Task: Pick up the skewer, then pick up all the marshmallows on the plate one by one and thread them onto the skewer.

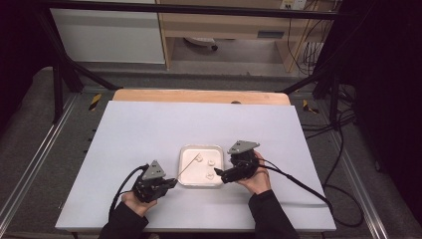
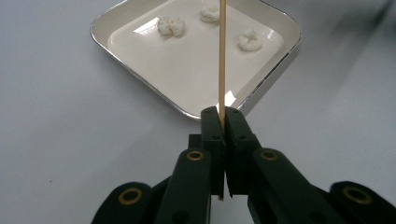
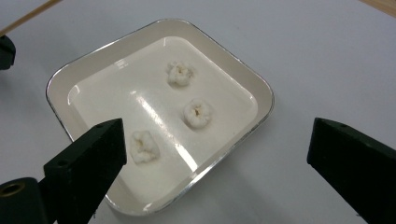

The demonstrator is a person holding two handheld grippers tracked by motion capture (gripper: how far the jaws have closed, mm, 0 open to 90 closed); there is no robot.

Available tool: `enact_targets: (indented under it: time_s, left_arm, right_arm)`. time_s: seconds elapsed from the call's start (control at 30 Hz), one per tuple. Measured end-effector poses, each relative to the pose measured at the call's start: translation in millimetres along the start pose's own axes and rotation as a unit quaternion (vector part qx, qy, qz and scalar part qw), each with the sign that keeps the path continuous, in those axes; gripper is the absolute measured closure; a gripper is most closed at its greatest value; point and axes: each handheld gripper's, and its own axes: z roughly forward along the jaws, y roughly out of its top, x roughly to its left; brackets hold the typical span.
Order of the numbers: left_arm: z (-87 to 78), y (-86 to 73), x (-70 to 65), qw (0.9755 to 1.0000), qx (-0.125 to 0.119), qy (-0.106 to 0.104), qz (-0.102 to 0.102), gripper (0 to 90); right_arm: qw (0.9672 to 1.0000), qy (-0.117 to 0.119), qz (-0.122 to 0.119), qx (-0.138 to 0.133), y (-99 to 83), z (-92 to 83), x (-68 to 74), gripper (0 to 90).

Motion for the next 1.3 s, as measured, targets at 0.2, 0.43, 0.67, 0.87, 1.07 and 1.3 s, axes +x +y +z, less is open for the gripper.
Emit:
enact_targets:
  time_s: [0.2, 0.43, 0.67, 0.87, 1.07, 1.3]
  left_arm:
    - [-1.1, -2.1, -0.6, 1.0000, -0.007, -0.001, -0.004, 88.0]
    - [-1.0, -3.4, -2.0, 0.9999, -0.011, -0.001, -0.005, 88.0]
    - [-1.2, -3.5, -0.5, 0.9998, -0.018, -0.001, -0.011, 87.9]
    - [-0.1, -3.9, -0.5, 0.9998, -0.017, 0.000, -0.014, 87.9]
    - [1.3, -3.5, -1.2, 0.9997, -0.017, -0.003, -0.014, 87.9]
    - [1.4, -3.6, -1.7, 0.9997, -0.017, -0.004, -0.014, 87.9]
  right_arm:
    - [0.9999, -0.006, 0.009, 0.004, 7.5, 10.2, -2.4, 4.8]
    - [0.9996, -0.002, 0.027, 0.003, 9.2, 23.2, -6.5, 5.4]
    - [0.9991, 0.009, 0.037, 0.018, 5.7, 36.7, -9.5, 12.5]
    - [0.9990, 0.030, 0.031, 0.013, 3.4, 45.3, -8.8, 28.5]
    - [0.9990, 0.035, 0.021, 0.016, 0.8, 54.2, -8.9, 41.2]
    - [0.9990, 0.038, 0.008, 0.019, 1.1, 60.3, -7.0, 53.6]
